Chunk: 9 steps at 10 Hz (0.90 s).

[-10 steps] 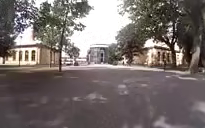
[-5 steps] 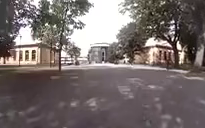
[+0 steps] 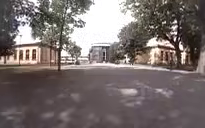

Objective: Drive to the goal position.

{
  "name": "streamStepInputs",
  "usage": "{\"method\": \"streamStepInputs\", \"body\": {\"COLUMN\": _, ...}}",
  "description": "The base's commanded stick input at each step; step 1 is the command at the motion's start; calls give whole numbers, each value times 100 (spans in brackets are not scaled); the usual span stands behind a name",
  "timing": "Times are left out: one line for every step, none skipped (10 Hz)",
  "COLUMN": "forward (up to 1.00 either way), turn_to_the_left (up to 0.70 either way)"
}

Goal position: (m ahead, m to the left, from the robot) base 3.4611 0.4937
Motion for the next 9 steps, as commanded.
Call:
{"method": "streamStepInputs", "body": {"forward": 70, "turn_to_the_left": 0}}
{"method": "streamStepInputs", "body": {"forward": 70, "turn_to_the_left": 0}}
{"method": "streamStepInputs", "body": {"forward": 70, "turn_to_the_left": 0}}
{"method": "streamStepInputs", "body": {"forward": 70, "turn_to_the_left": 0}}
{"method": "streamStepInputs", "body": {"forward": 70, "turn_to_the_left": 0}}
{"method": "streamStepInputs", "body": {"forward": 70, "turn_to_the_left": 0}}
{"method": "streamStepInputs", "body": {"forward": 70, "turn_to_the_left": 0}}
{"method": "streamStepInputs", "body": {"forward": 70, "turn_to_the_left": -17}}
{"method": "streamStepInputs", "body": {"forward": 70, "turn_to_the_left": -23}}
